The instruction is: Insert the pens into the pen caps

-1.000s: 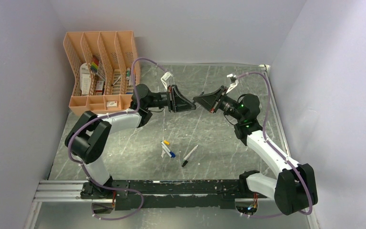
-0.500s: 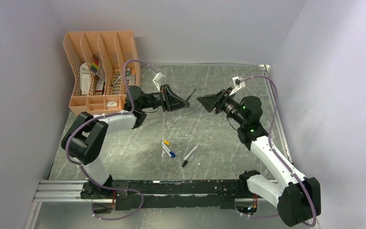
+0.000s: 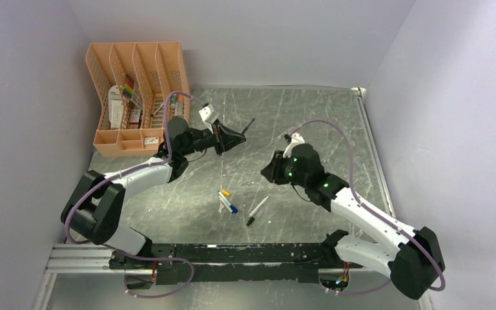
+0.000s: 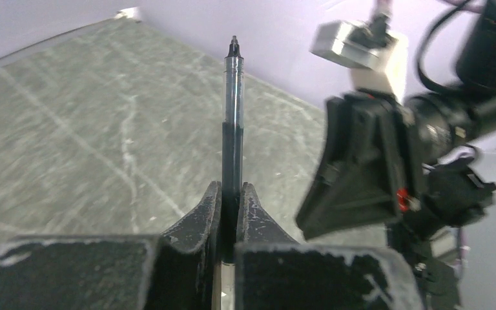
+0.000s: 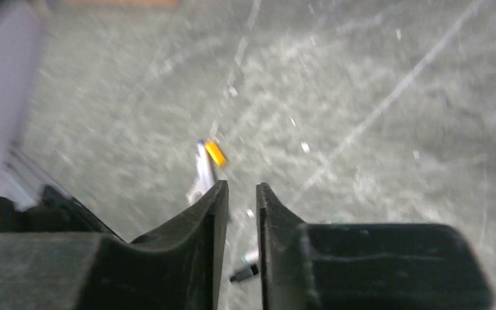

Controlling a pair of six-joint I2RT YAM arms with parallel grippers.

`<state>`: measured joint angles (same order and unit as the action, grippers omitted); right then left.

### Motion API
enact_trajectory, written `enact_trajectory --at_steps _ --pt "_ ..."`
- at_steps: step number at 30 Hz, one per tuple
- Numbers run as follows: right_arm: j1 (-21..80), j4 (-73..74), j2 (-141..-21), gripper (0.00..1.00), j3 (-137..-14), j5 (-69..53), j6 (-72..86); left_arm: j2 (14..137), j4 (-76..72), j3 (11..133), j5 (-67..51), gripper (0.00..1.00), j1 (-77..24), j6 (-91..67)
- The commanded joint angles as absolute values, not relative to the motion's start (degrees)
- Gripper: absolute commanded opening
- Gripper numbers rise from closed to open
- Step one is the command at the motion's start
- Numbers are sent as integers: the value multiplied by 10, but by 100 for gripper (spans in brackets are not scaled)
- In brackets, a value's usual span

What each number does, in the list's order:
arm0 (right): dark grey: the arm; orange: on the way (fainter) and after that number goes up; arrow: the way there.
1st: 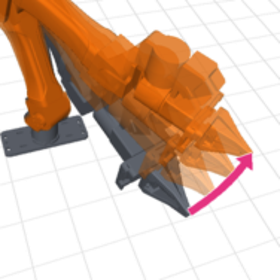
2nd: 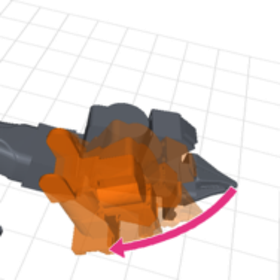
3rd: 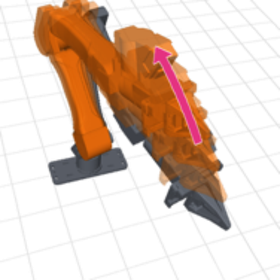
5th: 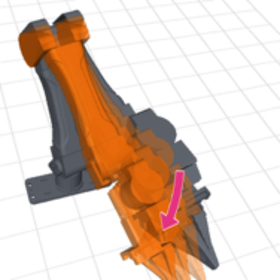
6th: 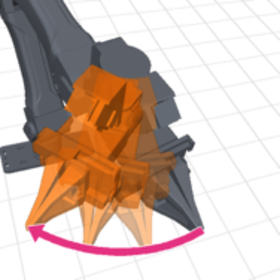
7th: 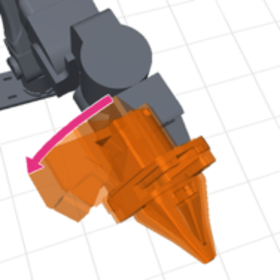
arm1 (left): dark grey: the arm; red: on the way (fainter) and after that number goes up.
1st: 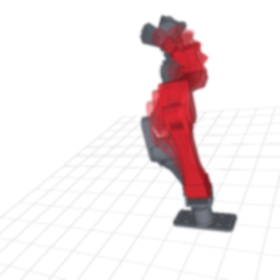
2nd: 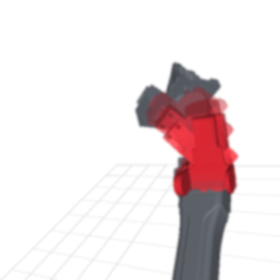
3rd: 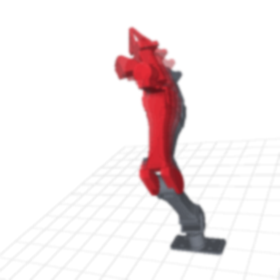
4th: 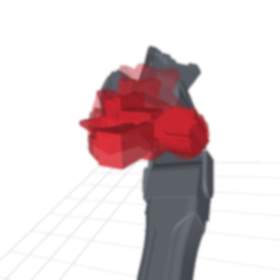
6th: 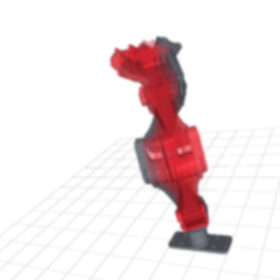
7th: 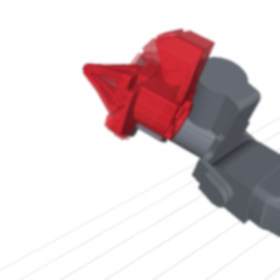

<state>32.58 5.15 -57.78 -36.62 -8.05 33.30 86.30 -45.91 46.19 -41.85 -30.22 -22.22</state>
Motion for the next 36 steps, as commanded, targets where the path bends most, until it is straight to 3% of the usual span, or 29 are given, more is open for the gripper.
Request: enact_trajectory --at_steps 1,14,18,36 --pt "403 207 -586 26 -386 92 364 833 -417 441 -319 7 -310 -128" --pt "573 303 -662 41 -379 168 491 806 -425 410 -232 7 -333 -102" --pt "585 307 -687 45 -382 169 492 802 -437 400 -232 7 -334 -109" --pt "587 254 -781 45 -399 154 455 783 -397 399 -222 7 -337 -102"
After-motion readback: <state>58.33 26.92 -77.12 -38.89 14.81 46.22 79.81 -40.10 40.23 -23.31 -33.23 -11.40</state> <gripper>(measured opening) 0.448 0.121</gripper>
